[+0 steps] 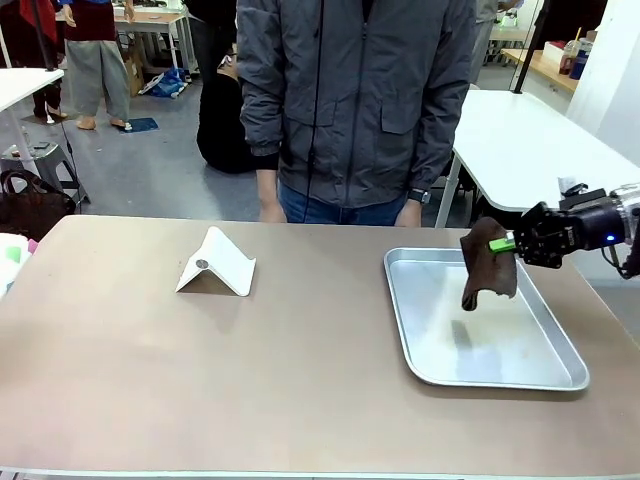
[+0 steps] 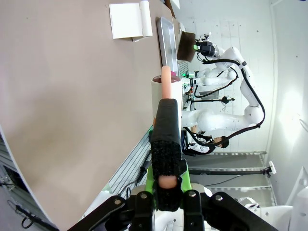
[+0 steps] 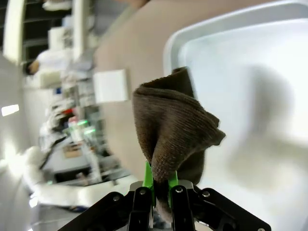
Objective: Clean the surface of the table.
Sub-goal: Clean the area not pointed to by the person.
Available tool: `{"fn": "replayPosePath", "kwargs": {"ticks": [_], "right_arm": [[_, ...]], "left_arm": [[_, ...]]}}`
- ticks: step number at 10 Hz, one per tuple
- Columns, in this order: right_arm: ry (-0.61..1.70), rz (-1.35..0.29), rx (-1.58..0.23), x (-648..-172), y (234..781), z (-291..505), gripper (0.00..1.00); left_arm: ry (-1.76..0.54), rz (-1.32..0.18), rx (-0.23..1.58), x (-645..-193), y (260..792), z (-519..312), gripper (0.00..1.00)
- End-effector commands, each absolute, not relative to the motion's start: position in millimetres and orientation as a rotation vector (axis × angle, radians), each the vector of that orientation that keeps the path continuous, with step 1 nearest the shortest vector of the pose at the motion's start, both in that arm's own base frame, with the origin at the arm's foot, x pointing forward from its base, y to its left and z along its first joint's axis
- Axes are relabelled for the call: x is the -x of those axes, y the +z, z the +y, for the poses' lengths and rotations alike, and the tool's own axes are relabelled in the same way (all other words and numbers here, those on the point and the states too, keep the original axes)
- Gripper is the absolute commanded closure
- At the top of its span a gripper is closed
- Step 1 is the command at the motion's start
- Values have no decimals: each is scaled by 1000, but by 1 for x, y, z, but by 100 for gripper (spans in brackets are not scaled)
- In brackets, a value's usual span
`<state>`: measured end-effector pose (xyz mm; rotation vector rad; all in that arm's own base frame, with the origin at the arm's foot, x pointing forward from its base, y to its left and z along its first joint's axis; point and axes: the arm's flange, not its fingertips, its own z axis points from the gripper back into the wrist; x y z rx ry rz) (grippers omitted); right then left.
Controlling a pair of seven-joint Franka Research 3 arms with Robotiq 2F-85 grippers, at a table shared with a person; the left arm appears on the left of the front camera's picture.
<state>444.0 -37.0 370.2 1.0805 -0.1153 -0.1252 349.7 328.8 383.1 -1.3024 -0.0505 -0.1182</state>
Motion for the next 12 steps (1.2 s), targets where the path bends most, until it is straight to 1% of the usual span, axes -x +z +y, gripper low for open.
{"fn": "replayPosePath", "kwargs": {"ticks": [1,2,3,5,7,8,9,11,12], "right_arm": [[-132,-2,-1376,-436,370,-54,87],[-125,91,-1538,-432,374,-62,87],[-140,143,-1638,-427,379,-68,87],[-249,119,-1619,-410,396,-76,87],[-269,75,-1563,-405,406,-81,87],[-262,73,-1515,-403,407,-88,87],[-266,88,-1513,-401,408,-97,87],[-359,-9,-1402,-399,398,-111,87],[-376,-16,-1408,-400,395,-116,87]], "left_arm": [[-97,-62,1311,-349,387,325,78],[-97,-62,1311,-349,387,325,78],[-97,-62,1311,-349,387,325,78],[-97,-62,1311,-349,387,325,78],[-97,-62,1311,-349,387,325,78],[-97,-62,1311,-349,387,325,78],[-97,-62,1311,-349,387,325,78],[-97,-62,1311,-349,387,325,78],[-97,-62,1311,-349,387,325,78]]}}
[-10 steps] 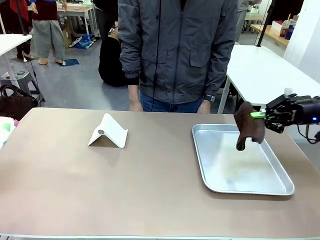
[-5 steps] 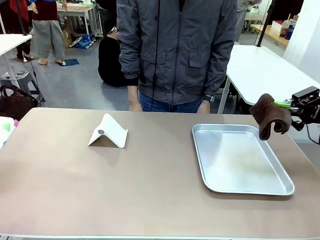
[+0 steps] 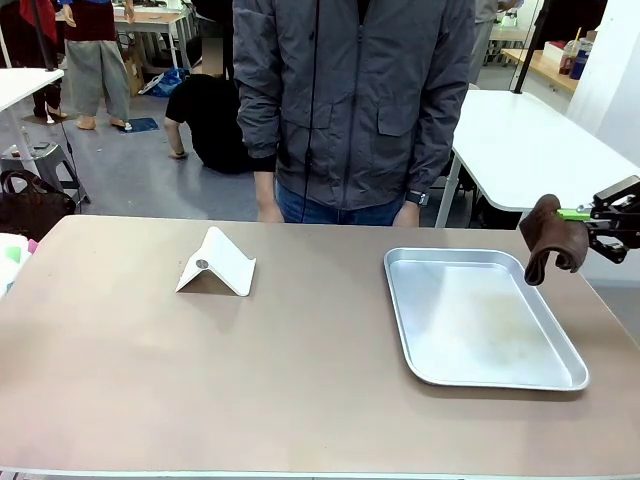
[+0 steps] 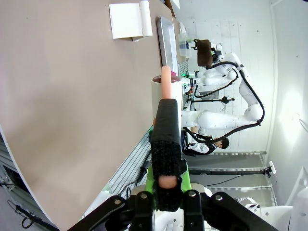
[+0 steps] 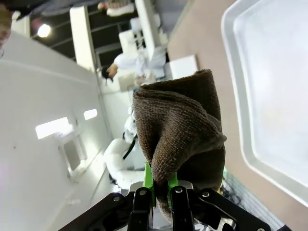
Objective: Clean the surface of the table.
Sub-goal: Clean the area not pointed to by the person.
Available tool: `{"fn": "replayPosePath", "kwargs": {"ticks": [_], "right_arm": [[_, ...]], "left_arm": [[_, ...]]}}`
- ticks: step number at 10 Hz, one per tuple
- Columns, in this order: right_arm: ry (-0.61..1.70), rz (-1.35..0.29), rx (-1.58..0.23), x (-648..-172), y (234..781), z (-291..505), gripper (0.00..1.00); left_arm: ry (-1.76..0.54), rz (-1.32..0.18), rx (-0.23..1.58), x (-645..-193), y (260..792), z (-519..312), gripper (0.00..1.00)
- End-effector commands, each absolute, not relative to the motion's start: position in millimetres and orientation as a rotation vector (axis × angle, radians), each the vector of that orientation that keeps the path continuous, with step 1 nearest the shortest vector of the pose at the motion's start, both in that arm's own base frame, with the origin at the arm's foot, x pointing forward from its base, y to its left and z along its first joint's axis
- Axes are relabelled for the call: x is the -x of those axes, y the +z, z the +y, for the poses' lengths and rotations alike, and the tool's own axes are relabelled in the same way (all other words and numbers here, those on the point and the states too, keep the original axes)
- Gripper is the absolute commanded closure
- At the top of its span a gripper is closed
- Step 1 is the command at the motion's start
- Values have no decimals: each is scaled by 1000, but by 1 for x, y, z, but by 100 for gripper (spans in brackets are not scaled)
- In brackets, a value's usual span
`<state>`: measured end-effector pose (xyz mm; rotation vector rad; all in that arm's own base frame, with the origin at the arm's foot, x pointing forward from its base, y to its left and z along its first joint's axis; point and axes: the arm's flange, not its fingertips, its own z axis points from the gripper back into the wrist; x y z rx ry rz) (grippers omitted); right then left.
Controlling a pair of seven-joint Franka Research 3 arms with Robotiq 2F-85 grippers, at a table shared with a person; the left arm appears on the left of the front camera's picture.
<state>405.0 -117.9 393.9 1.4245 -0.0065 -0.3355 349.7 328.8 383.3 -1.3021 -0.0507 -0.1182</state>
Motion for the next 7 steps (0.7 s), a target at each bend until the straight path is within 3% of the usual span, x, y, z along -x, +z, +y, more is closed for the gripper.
{"fn": "replayPosePath", "kwargs": {"ticks": [1,7], "right_arm": [[-413,-59,-1408,-403,392,-121,87],[-335,-7,-1424,-405,394,-118,87]], "left_arm": [[-97,-62,1311,-349,387,325,78],[-97,-62,1311,-349,387,325,78]]}}
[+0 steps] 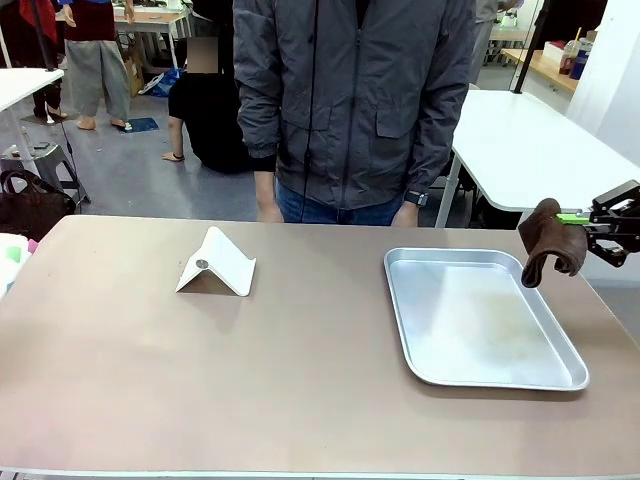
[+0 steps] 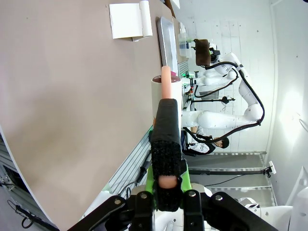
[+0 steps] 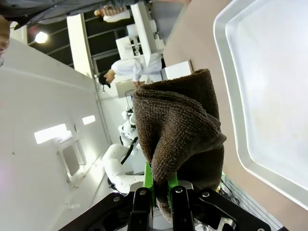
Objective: Clean the surface of the table.
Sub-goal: Clean the area not pointed to by the person, then return the Lint Roller and towel to their original positions.
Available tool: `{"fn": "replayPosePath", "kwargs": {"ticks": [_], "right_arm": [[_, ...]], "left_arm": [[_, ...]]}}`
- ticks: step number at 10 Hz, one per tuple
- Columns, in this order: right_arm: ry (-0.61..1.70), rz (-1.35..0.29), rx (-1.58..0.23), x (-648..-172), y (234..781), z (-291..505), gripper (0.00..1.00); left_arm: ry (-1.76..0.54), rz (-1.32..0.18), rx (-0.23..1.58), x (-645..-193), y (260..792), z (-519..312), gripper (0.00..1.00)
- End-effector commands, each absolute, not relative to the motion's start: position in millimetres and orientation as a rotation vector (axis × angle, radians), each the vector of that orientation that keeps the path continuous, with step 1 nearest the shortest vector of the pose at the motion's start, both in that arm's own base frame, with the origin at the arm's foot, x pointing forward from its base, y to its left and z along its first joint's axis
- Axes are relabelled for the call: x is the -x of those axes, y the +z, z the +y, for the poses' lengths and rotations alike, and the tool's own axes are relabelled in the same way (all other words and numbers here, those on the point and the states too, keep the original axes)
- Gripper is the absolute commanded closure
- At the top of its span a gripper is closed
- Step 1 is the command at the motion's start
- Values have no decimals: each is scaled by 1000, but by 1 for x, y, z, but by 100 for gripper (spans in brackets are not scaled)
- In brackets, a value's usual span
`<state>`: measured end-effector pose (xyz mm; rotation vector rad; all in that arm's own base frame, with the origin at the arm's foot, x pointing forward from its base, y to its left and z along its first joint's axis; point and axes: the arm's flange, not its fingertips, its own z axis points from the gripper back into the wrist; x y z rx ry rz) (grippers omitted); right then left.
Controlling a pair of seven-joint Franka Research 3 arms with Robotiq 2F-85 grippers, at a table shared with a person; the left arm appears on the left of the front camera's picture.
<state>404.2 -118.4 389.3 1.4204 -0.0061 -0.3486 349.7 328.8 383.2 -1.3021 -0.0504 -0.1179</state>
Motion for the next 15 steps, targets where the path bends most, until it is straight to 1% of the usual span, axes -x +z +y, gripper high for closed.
{"fn": "replayPosePath", "kwargs": {"ticks": [1,11,12,14,15], "right_arm": [[-335,-7,-1424,-405,394,-118,87],[-349,-6,-1420,-404,389,-118,87],[-321,-78,-1417,-405,397,-108,87],[-264,-84,-1357,-438,411,-71,87],[-234,-92,-1323,-453,418,-48,87]], "left_arm": [[-97,-62,1311,-349,387,325,78],[-97,-62,1311,-349,387,325,78],[-118,-50,1302,-350,383,329,78],[-137,7,1213,-370,425,276,78],[-91,-26,1181,-382,448,239,78]]}}
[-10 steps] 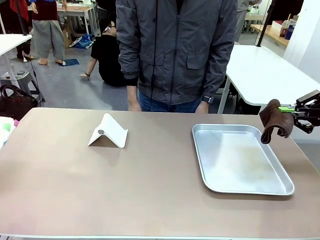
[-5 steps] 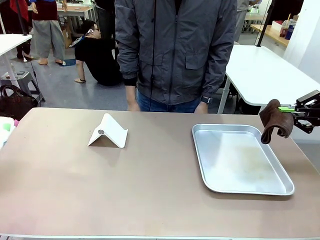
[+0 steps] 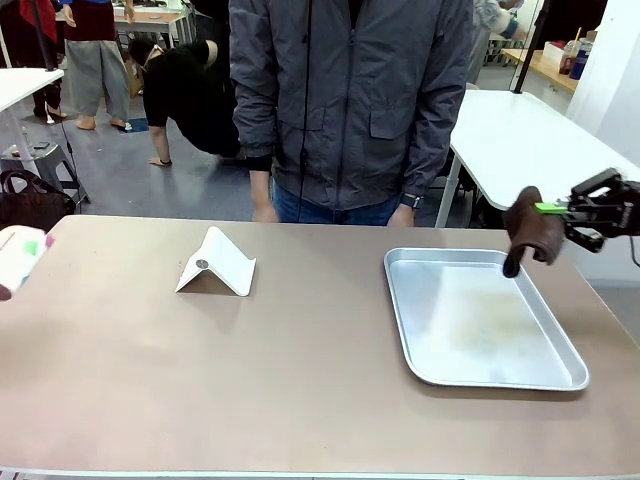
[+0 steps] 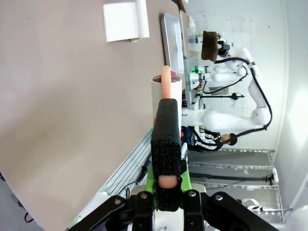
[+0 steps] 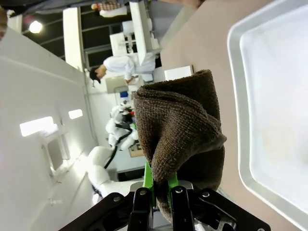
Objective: Clean the surface of the table.
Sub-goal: Return the Lint Roller and towel to their original positions.
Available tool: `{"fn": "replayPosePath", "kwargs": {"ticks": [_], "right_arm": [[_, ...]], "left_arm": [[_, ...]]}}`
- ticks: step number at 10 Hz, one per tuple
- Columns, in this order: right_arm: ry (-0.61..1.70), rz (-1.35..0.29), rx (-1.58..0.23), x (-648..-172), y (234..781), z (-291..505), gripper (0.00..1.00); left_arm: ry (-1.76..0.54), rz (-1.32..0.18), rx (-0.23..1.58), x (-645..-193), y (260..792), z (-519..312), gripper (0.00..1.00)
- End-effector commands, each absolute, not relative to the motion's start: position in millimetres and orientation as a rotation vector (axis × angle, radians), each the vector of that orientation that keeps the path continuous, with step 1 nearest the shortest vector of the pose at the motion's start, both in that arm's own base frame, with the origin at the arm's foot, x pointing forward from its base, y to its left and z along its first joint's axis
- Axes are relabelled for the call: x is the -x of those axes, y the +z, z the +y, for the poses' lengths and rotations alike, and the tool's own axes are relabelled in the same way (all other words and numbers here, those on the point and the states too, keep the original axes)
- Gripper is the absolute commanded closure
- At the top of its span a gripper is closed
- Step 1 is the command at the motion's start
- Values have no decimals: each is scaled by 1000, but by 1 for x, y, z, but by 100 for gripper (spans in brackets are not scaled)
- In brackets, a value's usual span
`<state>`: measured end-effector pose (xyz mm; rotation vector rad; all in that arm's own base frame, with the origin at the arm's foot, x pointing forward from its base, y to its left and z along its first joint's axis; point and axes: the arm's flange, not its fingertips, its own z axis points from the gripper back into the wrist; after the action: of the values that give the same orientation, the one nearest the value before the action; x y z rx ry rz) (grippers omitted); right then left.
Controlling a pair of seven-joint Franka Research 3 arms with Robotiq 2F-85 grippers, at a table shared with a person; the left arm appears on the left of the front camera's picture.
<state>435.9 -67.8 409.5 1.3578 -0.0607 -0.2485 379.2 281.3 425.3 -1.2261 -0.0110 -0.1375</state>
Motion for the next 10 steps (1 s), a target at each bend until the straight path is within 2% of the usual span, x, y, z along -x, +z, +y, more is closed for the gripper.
{"fn": "replayPosePath", "kwargs": {"ticks": [1,4,6,8,10], "right_arm": [[-153,-82,-1314,-467,424,-14,87],[-59,-106,-1292,-491,423,67,87],[47,-22,-1275,-496,414,119,87],[108,96,-1253,-500,381,172,87],[90,103,-1220,-502,343,207,87]], "left_arm": [[-111,-44,1144,-390,473,198,78],[40,-137,1171,-400,511,121,78],[64,-188,1125,-405,523,82,78],[20,-136,1092,-419,520,54,78],[8,-84,1060,-432,500,30,78]]}}
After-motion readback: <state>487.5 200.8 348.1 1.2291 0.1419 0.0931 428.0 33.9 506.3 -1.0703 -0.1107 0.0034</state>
